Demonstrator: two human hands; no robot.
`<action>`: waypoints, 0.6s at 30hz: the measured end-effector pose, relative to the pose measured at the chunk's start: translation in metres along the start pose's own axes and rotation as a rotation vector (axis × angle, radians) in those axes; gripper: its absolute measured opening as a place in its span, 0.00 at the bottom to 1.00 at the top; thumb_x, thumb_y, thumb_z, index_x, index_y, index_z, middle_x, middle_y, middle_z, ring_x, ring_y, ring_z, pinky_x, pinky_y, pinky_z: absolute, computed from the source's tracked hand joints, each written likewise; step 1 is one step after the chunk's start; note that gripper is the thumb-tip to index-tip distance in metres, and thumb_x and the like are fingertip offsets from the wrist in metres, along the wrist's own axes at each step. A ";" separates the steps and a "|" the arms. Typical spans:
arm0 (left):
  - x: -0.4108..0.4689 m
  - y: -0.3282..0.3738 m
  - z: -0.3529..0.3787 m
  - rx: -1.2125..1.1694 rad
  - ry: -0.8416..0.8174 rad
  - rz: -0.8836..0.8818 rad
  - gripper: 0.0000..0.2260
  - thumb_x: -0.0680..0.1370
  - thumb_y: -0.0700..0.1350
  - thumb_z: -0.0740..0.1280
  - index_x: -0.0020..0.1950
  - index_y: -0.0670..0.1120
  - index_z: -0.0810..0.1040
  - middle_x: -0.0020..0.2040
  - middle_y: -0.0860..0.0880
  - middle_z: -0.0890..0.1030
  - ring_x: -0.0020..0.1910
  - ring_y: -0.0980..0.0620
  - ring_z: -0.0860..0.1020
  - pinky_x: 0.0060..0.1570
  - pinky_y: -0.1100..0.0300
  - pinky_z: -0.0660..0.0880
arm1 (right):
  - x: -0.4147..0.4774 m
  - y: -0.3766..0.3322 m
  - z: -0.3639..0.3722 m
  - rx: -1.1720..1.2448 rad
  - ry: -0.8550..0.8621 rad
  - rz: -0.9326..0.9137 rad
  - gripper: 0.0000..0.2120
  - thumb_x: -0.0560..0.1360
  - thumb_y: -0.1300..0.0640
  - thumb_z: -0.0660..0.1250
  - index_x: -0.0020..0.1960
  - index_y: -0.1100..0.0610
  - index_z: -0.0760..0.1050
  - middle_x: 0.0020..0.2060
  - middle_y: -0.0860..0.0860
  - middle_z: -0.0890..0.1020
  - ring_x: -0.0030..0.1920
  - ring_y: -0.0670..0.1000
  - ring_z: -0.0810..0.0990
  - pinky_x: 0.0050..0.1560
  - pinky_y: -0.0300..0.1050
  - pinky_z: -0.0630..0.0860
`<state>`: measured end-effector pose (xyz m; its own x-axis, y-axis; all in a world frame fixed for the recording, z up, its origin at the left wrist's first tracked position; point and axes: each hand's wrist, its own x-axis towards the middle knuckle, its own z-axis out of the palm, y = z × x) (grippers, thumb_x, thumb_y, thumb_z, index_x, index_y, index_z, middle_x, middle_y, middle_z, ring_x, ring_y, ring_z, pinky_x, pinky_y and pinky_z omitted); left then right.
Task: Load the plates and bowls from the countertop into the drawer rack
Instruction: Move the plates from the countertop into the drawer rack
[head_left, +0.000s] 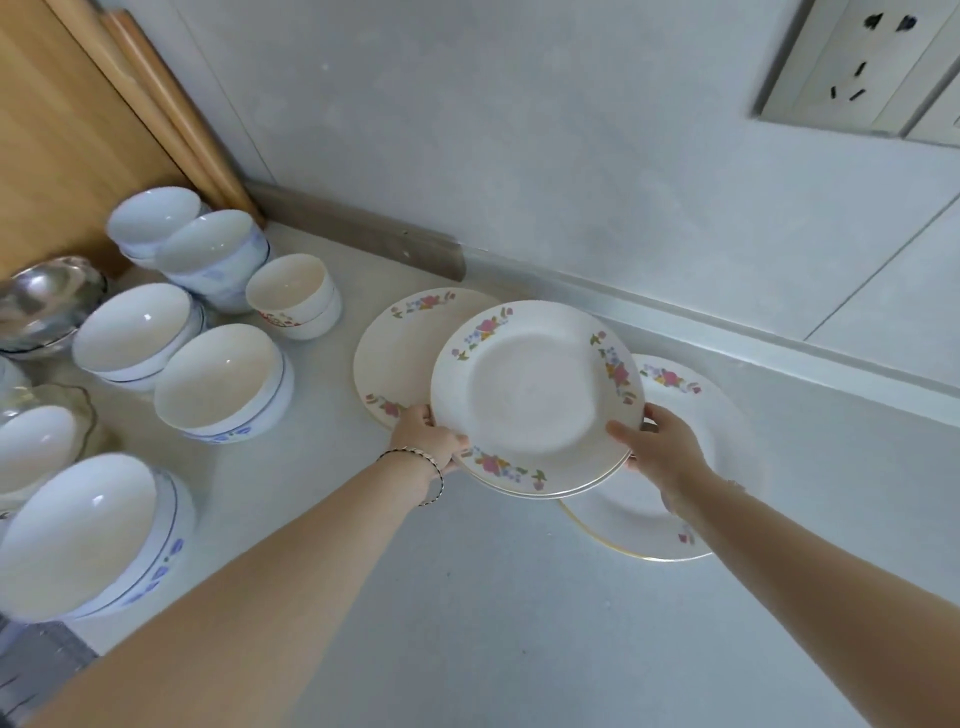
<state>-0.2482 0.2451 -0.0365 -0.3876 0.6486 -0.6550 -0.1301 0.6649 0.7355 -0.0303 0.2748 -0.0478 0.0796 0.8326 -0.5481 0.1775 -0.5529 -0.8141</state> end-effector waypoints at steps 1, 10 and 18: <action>-0.006 -0.002 -0.005 -0.025 -0.006 0.003 0.17 0.73 0.26 0.64 0.58 0.40 0.70 0.58 0.42 0.75 0.51 0.43 0.75 0.52 0.48 0.77 | -0.008 -0.001 0.000 0.000 -0.006 -0.023 0.15 0.74 0.66 0.66 0.61 0.61 0.73 0.40 0.51 0.80 0.48 0.55 0.77 0.54 0.50 0.76; -0.090 -0.055 -0.127 -0.017 -0.064 0.064 0.15 0.69 0.29 0.70 0.44 0.46 0.69 0.54 0.43 0.76 0.54 0.41 0.79 0.47 0.52 0.79 | -0.131 0.008 0.048 -0.087 -0.114 -0.152 0.16 0.74 0.66 0.67 0.61 0.61 0.74 0.45 0.55 0.82 0.47 0.55 0.78 0.57 0.53 0.75; -0.162 -0.147 -0.301 -0.031 -0.113 0.087 0.14 0.70 0.27 0.68 0.46 0.42 0.70 0.56 0.39 0.76 0.50 0.43 0.78 0.47 0.47 0.80 | -0.292 0.065 0.160 -0.109 -0.181 -0.165 0.17 0.74 0.65 0.67 0.62 0.59 0.74 0.45 0.56 0.83 0.42 0.52 0.80 0.41 0.39 0.76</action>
<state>-0.4410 -0.0693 0.0137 -0.2937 0.7420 -0.6026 -0.1293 0.5938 0.7942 -0.1992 -0.0091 0.0283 -0.1340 0.8866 -0.4427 0.2788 -0.3949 -0.8754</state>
